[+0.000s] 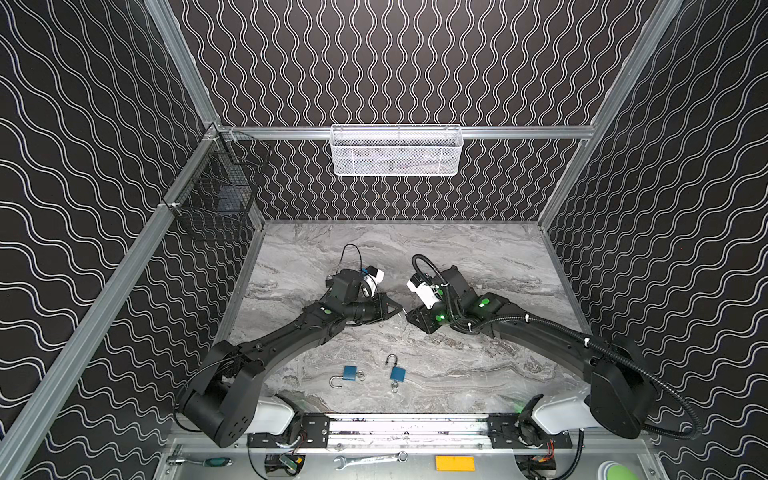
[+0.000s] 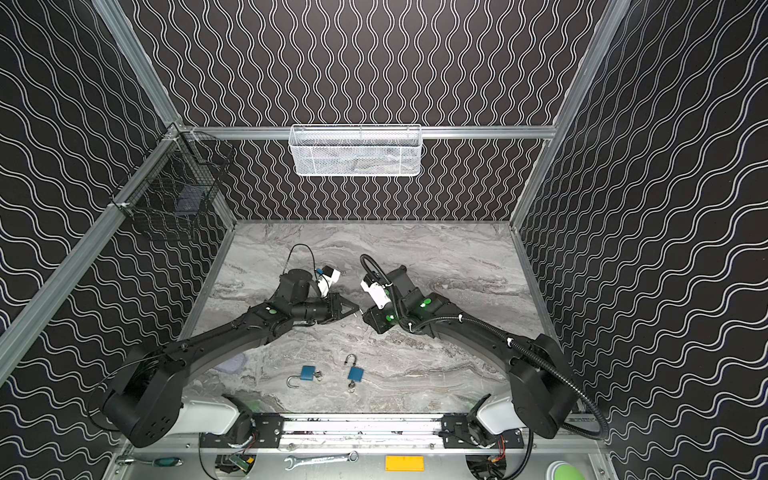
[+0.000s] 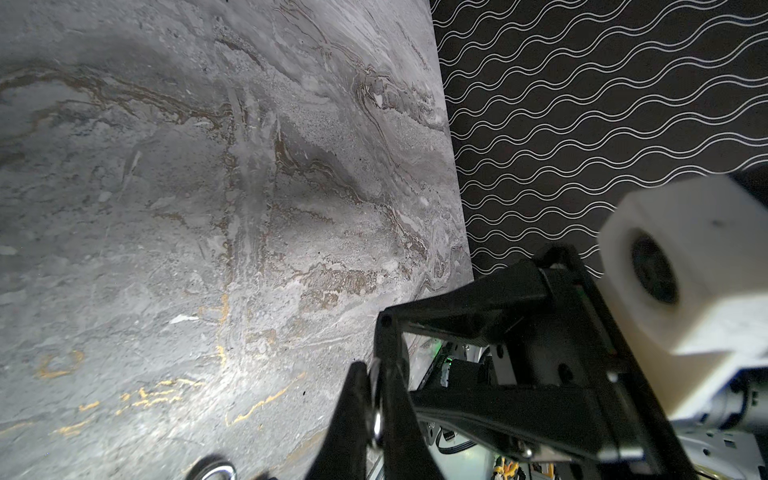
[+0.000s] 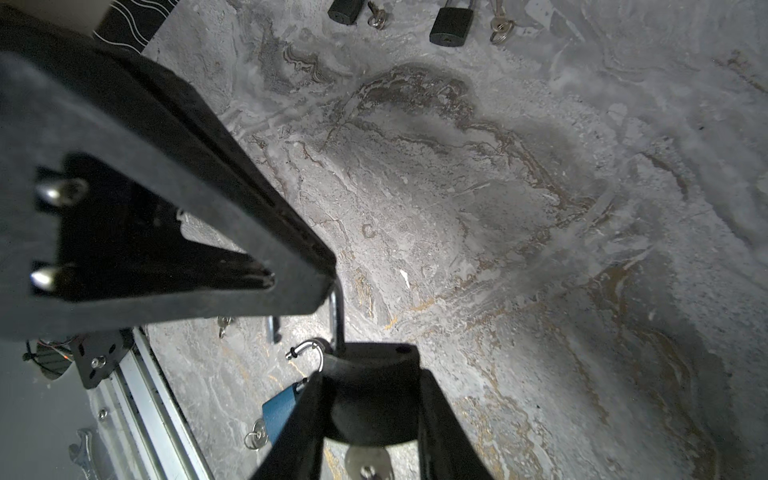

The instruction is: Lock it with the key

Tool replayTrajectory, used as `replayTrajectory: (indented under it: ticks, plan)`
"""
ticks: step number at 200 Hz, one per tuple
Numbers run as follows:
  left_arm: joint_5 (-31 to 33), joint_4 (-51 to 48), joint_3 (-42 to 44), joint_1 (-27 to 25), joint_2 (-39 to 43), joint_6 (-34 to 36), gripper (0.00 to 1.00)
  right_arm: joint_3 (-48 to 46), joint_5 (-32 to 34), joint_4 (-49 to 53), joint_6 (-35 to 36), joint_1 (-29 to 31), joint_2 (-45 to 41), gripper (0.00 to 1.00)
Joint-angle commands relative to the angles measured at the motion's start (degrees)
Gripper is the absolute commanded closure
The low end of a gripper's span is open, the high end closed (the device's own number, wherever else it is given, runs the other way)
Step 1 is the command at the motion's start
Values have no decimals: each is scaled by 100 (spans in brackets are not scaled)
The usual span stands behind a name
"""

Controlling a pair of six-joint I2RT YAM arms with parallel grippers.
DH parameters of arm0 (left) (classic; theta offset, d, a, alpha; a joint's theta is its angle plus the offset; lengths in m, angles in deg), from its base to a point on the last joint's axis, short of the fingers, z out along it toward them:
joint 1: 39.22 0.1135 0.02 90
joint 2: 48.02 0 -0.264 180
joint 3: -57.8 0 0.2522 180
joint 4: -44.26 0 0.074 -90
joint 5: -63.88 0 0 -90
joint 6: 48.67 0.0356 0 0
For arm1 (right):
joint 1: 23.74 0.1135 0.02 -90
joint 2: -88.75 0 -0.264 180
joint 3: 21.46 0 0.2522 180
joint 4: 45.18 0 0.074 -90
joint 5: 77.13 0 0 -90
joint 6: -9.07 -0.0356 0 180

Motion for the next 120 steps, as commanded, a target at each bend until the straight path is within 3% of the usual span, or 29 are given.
replayTrajectory:
  ticks: [1,32,99,120]
  plan:
    - [53,65,-38,2,-39,20,91,59,-61,-176,0,4,-65,88]
    - [48,31,-64,-4,-52,51,95,46,-65,-174,-39,4,-94,82]
    - [122,-246,-215,-1,-68,89,100,-84,-85,-299,-120,4,-219,47]
    - [127,-283,-268,2,-70,85,100,-141,-95,-332,-123,4,-272,40]
